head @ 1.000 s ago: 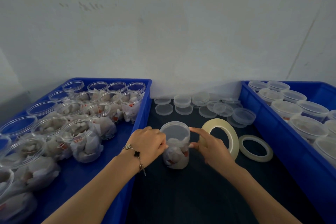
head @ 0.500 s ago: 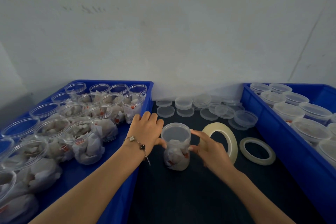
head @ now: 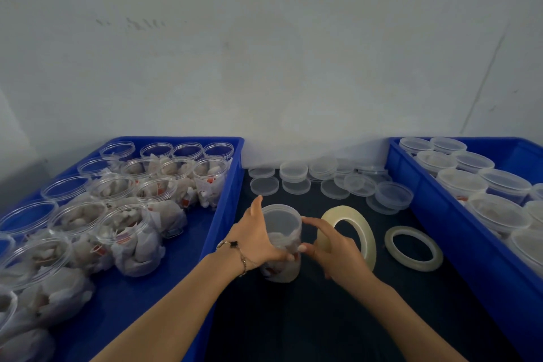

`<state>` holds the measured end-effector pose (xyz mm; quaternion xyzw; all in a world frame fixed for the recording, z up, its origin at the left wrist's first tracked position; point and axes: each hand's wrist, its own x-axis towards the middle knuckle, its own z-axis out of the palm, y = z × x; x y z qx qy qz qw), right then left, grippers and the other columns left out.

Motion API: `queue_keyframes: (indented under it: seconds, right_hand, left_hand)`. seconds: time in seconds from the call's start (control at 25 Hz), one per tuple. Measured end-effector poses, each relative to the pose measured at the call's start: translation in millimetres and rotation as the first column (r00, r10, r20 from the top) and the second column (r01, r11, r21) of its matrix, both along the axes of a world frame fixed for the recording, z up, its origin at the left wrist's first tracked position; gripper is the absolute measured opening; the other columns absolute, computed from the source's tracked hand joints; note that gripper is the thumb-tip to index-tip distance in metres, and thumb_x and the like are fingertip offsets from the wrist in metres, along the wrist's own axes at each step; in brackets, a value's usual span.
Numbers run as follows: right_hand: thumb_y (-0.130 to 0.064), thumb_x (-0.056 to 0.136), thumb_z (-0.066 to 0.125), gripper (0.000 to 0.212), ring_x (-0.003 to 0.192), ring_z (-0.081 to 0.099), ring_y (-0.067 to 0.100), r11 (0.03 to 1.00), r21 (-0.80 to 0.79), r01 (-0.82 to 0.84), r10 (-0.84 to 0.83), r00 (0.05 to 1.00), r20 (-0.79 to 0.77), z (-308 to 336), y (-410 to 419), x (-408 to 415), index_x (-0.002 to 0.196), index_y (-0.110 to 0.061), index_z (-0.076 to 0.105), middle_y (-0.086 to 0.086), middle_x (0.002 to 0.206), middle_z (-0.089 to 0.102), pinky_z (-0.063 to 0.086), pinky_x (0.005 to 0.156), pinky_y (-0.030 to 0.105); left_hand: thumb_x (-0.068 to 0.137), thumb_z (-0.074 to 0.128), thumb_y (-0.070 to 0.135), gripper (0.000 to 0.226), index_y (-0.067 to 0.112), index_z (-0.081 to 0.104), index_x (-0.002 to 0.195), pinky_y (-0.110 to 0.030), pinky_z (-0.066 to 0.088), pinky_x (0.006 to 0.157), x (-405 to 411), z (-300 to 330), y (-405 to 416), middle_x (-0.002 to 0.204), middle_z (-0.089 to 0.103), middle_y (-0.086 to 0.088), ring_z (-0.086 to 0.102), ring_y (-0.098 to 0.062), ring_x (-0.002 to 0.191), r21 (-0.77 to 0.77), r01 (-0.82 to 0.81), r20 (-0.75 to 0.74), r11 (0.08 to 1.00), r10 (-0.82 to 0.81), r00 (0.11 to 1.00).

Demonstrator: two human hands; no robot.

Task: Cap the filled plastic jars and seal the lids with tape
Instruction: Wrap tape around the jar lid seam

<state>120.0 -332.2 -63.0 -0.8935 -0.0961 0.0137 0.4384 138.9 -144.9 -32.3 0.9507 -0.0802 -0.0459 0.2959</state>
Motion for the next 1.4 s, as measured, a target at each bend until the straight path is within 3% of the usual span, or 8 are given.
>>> queue_keyframes:
  seconds: [0.16,0.32,0.52,0.64,0.8,0.92,1.16,1.4]
  right_hand:
    - [-0.022,0.075,0.077,0.089,0.069,0.063,0.003,0.995,-0.008,-0.095,0.095,0.995,0.008,28,-14,-7,0.122,-0.073,0.021,-0.002,0.075,0.063,0.051,0.056,0.019]
    - [-0.031,0.083,0.068,0.073,0.067,0.059,0.006,0.949,-0.309,0.062,0.027,0.961,0.276,56,-19,-12,0.134,-0.049,0.019,-0.009,0.078,0.055,0.049,0.056,0.022]
    - [-0.031,0.089,0.060,0.068,0.062,0.055,0.004,0.913,-0.382,0.144,-0.004,0.938,0.345,66,-7,-16,0.140,-0.038,0.016,-0.014,0.077,0.050,0.040,0.045,0.017]
    - [-0.023,0.087,0.063,0.066,0.083,0.061,0.011,0.899,-0.384,0.212,-0.023,0.897,0.441,70,-3,-13,0.142,-0.032,0.028,-0.006,0.102,0.062,0.052,0.066,0.026]
    - [-0.017,0.088,0.059,0.068,0.084,0.061,0.013,0.852,-0.446,0.275,-0.044,0.886,0.462,70,4,-7,0.144,-0.036,0.024,-0.007,0.111,0.059,0.047,0.060,0.026]
    - [-0.017,0.092,0.050,0.059,0.103,0.058,0.017,0.849,-0.454,0.271,-0.091,0.920,0.380,70,7,3,0.143,-0.037,0.027,-0.007,0.125,0.054,0.048,0.072,0.031]
    - [-0.031,0.099,0.033,0.043,0.102,0.056,0.018,0.882,-0.439,0.173,-0.070,0.968,0.241,74,13,6,0.142,-0.035,0.033,-0.002,0.121,0.054,0.048,0.084,0.039]
    - [-0.025,0.097,0.045,0.055,0.100,0.058,0.017,0.846,-0.485,0.220,-0.074,0.950,0.303,80,10,-1,0.145,-0.037,0.021,-0.001,0.125,0.052,0.048,0.077,0.030]
  left_hand:
    - [0.042,0.090,0.049,0.121,0.018,0.026,0.140,-0.030,0.042,0.101,2,3,13,0.130,0.046,0.006,0.049,-0.009,0.115,-0.375,-0.002,-0.009,0.927,-0.001,1.000]
    - [0.035,0.087,0.046,0.091,0.028,0.049,0.115,-0.034,0.050,0.092,-3,12,17,0.115,0.061,0.004,0.060,-0.010,0.104,-0.607,-0.036,-0.107,0.794,-0.036,0.994]
    - [0.036,0.080,0.047,0.092,0.017,0.053,0.119,-0.040,0.051,0.091,-9,19,16,0.113,0.064,-0.003,0.064,-0.018,0.103,-0.736,-0.063,-0.145,0.674,-0.066,0.987]
    - [0.037,0.082,0.041,0.094,0.012,0.053,0.122,-0.048,0.049,0.095,-12,23,16,0.118,0.063,-0.012,0.063,-0.027,0.106,-0.793,-0.096,-0.207,0.602,-0.118,0.971]
    - [0.023,0.089,0.053,0.109,0.012,0.055,0.119,-0.038,0.054,0.080,-16,27,16,0.113,0.064,-0.012,0.066,-0.025,0.099,-0.813,-0.078,-0.213,0.577,-0.169,0.962]
    - [0.023,0.089,0.056,0.107,0.011,0.057,0.114,-0.034,0.055,0.076,-20,28,14,0.105,0.067,-0.009,0.068,-0.023,0.092,-0.830,-0.070,-0.217,0.554,-0.206,0.954]
    - [0.037,0.086,0.045,0.095,0.011,0.055,0.121,-0.033,0.054,0.082,-26,29,14,0.115,0.065,-0.012,0.065,-0.025,0.103,-0.824,-0.013,-0.220,0.566,-0.300,0.928]
    - [0.043,0.077,0.039,0.090,0.018,0.047,0.126,-0.037,0.048,0.095,-32,28,6,0.122,0.059,-0.005,0.059,-0.019,0.111,-0.832,-0.003,-0.173,0.554,-0.255,0.951]
